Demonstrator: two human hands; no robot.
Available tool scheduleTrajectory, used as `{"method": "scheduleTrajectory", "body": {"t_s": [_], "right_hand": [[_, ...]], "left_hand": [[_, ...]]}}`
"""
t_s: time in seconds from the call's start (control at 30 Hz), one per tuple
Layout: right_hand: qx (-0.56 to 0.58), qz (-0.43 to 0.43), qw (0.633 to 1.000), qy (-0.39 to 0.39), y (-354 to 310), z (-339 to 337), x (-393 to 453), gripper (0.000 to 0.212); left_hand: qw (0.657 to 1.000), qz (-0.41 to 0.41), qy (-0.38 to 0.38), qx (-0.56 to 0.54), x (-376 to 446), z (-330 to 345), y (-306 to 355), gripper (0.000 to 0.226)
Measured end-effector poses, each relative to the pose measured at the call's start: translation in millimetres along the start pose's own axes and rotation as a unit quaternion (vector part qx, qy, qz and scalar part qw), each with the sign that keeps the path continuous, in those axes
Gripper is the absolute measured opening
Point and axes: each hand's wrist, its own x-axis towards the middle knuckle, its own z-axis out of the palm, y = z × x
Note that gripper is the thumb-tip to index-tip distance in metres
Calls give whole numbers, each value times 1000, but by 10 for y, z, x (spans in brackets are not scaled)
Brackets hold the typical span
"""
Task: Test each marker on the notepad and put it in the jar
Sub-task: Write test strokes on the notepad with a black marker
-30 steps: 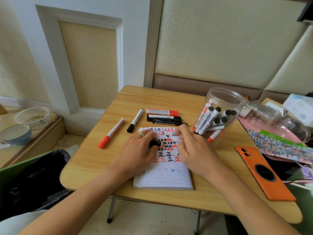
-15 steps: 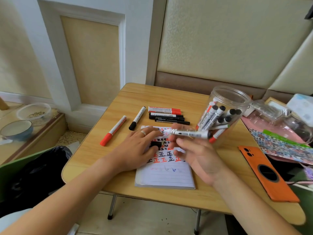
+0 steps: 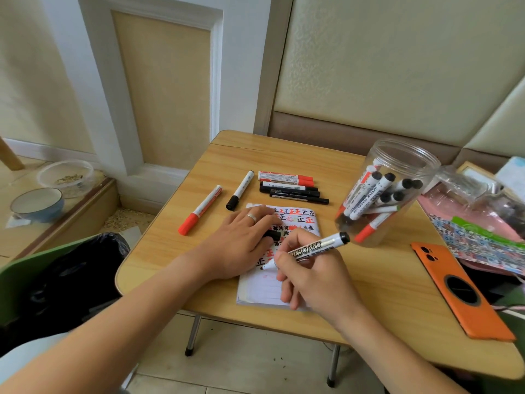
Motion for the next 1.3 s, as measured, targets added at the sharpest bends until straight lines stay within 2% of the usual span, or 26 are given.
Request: {"method": "scheduleTrajectory", "body": {"t_s": [0.23,0.47,0.77,1.03,1.3], "right_hand": [[-22,-19,1000,9,6,61,-11,17],[-34,-11,999,7,-2,71,-11,15],[-28,7,999,40,32,60,-4,21],[-35,-10,999,11,-4,58,-24,14],[-39,-11,999,12,14,40,-28,16]], "left_hand": [[1000,15,21,11,-3,26,-13,40],[1000,23,14,3,-11,-2,3,45],[1000,25,12,1,2,12,-18,40],[1000,19,10,-2,-7,10,-17,43],[1000,27,5,-1,0,1,-21,40]]}}
